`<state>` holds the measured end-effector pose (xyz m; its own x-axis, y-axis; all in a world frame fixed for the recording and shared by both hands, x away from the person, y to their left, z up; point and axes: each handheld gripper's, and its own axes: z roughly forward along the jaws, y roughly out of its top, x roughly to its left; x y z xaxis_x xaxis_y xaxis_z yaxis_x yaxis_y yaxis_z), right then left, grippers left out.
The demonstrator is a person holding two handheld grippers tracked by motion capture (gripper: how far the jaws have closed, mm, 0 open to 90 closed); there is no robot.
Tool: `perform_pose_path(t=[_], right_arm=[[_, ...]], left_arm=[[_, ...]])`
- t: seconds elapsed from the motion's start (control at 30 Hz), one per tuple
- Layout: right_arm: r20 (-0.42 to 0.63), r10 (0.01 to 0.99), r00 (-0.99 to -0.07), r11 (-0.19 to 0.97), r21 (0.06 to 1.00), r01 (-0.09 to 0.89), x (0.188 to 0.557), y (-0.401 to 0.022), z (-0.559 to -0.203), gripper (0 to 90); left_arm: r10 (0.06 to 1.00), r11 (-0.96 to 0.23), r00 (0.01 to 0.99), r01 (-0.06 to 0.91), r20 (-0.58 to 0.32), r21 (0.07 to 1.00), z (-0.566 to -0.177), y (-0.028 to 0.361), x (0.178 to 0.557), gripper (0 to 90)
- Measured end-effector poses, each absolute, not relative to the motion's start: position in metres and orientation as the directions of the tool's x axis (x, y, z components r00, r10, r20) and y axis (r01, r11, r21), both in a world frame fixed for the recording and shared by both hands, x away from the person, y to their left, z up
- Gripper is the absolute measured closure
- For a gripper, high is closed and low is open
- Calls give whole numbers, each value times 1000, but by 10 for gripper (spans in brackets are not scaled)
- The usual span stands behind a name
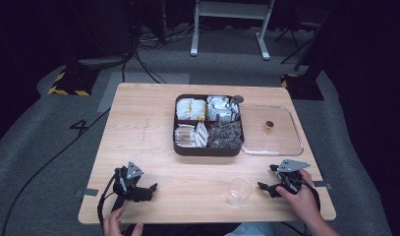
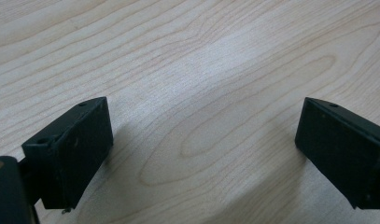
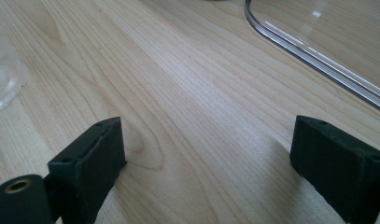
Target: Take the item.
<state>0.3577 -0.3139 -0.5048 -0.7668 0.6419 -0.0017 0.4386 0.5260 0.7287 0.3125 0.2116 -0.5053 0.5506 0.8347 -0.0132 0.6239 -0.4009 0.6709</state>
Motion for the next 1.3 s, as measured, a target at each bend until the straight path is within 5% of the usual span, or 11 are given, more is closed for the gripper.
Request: perform_pose_path(t=[0.67,1.03,1.1,1.3], right_arm=[[-3,631,-776,533,729,430,359,-315,-505,103],[-2,627,-779,534,729,428,359,-315,-505,103],[-2,622,-783,536,730,424,359,-315,-505,103],[-1,610,-793,542,730,416,360,-316,-505,103]], left_arm=[[837,-392,547,627,-23,673,-506,213,313,40],[840,-389,542,623,-16,679,-501,220,311,202],[841,-401,541,617,5,677,-496,222,310,288],[838,-380,545,606,-17,698,-478,227,307,318]])
